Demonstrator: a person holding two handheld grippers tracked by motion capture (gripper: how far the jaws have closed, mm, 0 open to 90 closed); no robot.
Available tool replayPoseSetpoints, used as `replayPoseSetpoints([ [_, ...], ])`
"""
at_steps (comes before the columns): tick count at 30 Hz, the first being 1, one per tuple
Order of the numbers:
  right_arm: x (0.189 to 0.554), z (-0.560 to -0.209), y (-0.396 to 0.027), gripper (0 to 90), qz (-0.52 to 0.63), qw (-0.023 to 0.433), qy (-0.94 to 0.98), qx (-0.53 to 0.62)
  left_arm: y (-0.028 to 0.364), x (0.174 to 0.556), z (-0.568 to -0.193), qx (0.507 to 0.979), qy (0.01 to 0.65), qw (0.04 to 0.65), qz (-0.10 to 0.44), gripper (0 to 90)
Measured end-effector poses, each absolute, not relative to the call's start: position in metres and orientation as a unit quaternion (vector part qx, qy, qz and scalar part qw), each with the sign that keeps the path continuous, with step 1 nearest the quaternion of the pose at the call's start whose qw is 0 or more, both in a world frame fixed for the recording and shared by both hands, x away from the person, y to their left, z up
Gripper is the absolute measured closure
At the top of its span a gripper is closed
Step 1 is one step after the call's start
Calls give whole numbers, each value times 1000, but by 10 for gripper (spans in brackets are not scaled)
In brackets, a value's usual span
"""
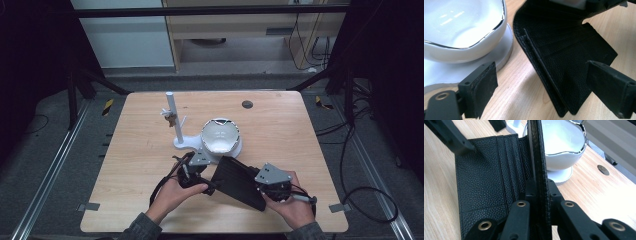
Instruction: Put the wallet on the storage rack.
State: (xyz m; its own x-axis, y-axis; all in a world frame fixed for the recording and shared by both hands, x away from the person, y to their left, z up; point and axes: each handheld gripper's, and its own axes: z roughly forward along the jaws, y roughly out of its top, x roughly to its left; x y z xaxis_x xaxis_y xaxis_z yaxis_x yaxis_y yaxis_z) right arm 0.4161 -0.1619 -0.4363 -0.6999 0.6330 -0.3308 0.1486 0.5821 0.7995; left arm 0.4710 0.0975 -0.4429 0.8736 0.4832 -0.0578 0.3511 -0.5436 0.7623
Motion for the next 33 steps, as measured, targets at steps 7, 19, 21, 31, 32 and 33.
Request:
replayPoseSetpoints([
  [7, 414, -430, -162, 835, 409, 317, 823, 234, 90, 479, -445, 871, 244, 425, 42, 230],
  [19, 400, -434, -171, 761, 441, 295, 818, 221, 89, 479, -413, 876, 238, 420, -16, 781],
  [21, 399, -438, -171, 697, 446, 285, 820, 219, 89, 480, -409, 875, 237, 422, -23, 794],
  [31, 396, -465, -177, 257, 424, 195, 855, 225, 93, 478, -364, 885, 219, 411, 19, 809],
  [32, 397, -469, -181, 231, 420, 192, 856, 231, 94, 477, -359, 887, 218, 405, 27, 809],
  [33, 399, -472, -186, 211, 417, 191, 855, 241, 96, 477, -353, 890, 218, 400, 37, 809],
])
